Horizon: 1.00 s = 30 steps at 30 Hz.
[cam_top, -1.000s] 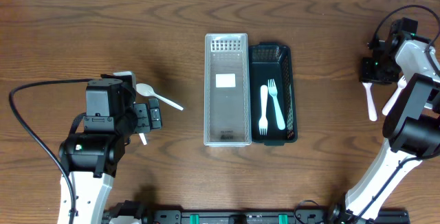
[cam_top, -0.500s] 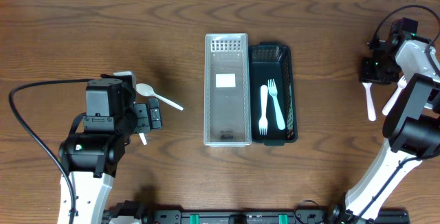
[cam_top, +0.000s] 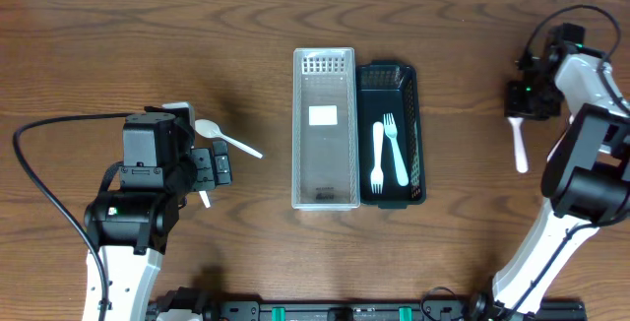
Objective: Pack container
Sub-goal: 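Carry the spoon into the black basket and release it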
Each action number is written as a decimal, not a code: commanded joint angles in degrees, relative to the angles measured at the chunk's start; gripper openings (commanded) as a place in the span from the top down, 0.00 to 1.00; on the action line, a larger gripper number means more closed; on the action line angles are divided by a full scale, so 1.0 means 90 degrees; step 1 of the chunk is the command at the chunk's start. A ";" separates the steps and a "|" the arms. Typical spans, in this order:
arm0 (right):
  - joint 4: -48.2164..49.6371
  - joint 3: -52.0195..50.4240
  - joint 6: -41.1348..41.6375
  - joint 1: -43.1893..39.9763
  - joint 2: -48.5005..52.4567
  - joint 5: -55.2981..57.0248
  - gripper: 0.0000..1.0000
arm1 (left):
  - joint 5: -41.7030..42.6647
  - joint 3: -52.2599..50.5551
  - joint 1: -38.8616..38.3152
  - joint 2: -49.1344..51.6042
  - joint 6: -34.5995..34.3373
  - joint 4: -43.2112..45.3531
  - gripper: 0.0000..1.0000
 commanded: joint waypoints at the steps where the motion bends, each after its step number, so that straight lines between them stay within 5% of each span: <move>1: -0.0192 0.0396 0.0350 0.0410 -0.0775 -0.0070 0.99 | -0.0010 0.0117 0.0019 0.0022 0.0036 0.0007 0.02; 13: -0.1039 0.0865 0.2016 0.2829 -0.2732 -0.0068 0.99 | -0.0007 0.0117 0.0019 0.0022 0.0036 0.0005 0.02; 19: -0.1088 0.0673 0.2890 0.3810 -0.2424 -0.0066 0.99 | -0.0010 0.0117 0.0019 0.0022 0.0036 0.0002 0.02; 30: -0.0996 0.0299 0.2992 0.4362 -0.0974 0.0192 0.99 | -0.0010 0.0117 0.0019 0.0022 0.0036 0.0002 0.02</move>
